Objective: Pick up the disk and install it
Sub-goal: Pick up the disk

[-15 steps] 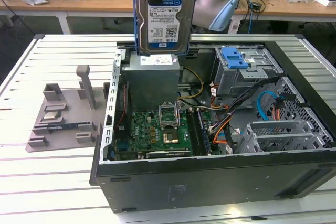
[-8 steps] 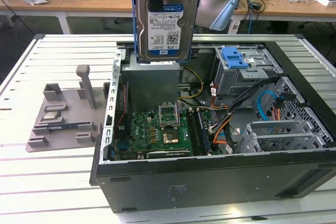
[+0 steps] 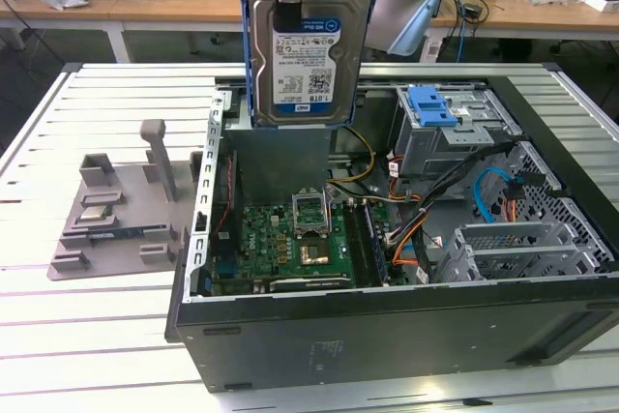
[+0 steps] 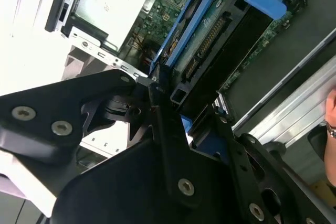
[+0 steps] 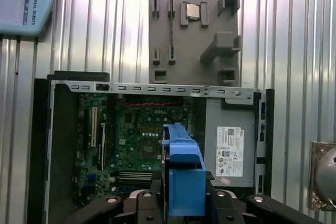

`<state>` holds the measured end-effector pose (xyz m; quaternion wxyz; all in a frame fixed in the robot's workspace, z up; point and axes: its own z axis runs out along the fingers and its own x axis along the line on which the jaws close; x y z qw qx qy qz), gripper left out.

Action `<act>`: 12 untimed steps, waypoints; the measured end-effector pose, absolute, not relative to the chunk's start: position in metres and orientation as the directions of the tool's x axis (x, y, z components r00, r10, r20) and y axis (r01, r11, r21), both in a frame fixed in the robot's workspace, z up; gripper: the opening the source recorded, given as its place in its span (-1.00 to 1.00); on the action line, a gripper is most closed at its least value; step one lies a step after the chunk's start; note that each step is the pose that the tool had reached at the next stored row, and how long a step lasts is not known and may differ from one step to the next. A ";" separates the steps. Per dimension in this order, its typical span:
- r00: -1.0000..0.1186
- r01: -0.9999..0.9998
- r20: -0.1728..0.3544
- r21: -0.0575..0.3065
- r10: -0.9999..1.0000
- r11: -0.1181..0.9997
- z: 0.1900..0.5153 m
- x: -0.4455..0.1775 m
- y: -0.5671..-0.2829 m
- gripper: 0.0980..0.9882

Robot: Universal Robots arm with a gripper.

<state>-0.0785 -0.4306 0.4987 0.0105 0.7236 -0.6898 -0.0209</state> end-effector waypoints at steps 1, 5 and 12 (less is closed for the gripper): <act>0.048 -0.998 -0.016 0.044 -0.999 -0.048 0.499 -0.079 -0.433 -0.39; 0.048 -0.998 -0.016 0.044 -0.999 -0.048 0.499 -0.079 -0.444 -0.39; 0.048 -0.998 -0.016 0.044 -0.999 -0.048 0.499 -0.079 -0.465 -0.39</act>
